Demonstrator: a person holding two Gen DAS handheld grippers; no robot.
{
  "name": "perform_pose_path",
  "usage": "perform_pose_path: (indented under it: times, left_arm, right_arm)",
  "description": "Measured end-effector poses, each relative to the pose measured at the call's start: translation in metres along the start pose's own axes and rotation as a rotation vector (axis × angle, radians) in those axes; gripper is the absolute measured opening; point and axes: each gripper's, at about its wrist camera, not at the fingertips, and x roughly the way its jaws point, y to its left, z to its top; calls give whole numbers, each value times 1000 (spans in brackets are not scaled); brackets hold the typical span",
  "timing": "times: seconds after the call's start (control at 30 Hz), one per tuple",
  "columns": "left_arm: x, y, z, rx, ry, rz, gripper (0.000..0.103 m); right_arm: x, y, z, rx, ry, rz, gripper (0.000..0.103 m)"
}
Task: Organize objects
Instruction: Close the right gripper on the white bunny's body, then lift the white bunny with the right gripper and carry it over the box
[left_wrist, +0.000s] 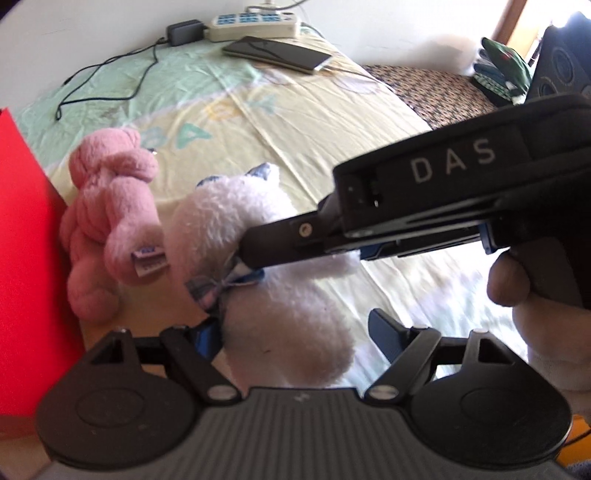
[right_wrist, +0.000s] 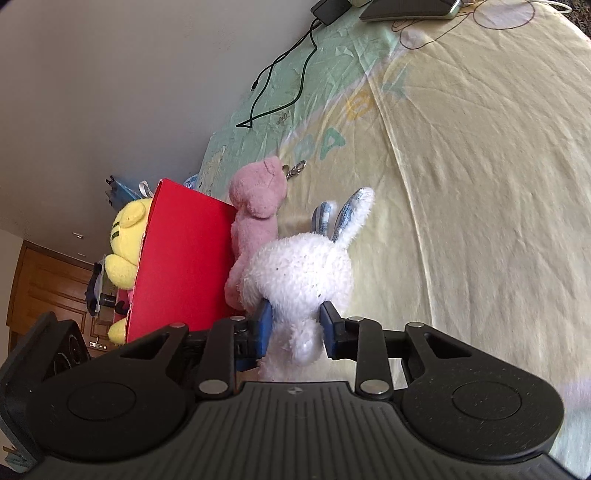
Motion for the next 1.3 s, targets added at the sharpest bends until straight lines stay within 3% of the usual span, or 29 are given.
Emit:
perform_pose_path:
  times: [0.33,0.73,1.03,1.3]
  left_arm:
    - [-33,-17,-9,12,-64,-14,80]
    - [-83,-16,-17,-31,-193,55,80]
    - [-133,9,-26,-77,-321,128,80]
    - [-177,54,-35,-79,-413,150,80]
  right_arm:
    - [-34,13,-21,-11,-60,21,30]
    - [-48,50,-32,-105,-109,107,30]
    - [-40,100,-35,-198,-125,199,30]
    - [-19,152,-41,-269,-160,222,29]
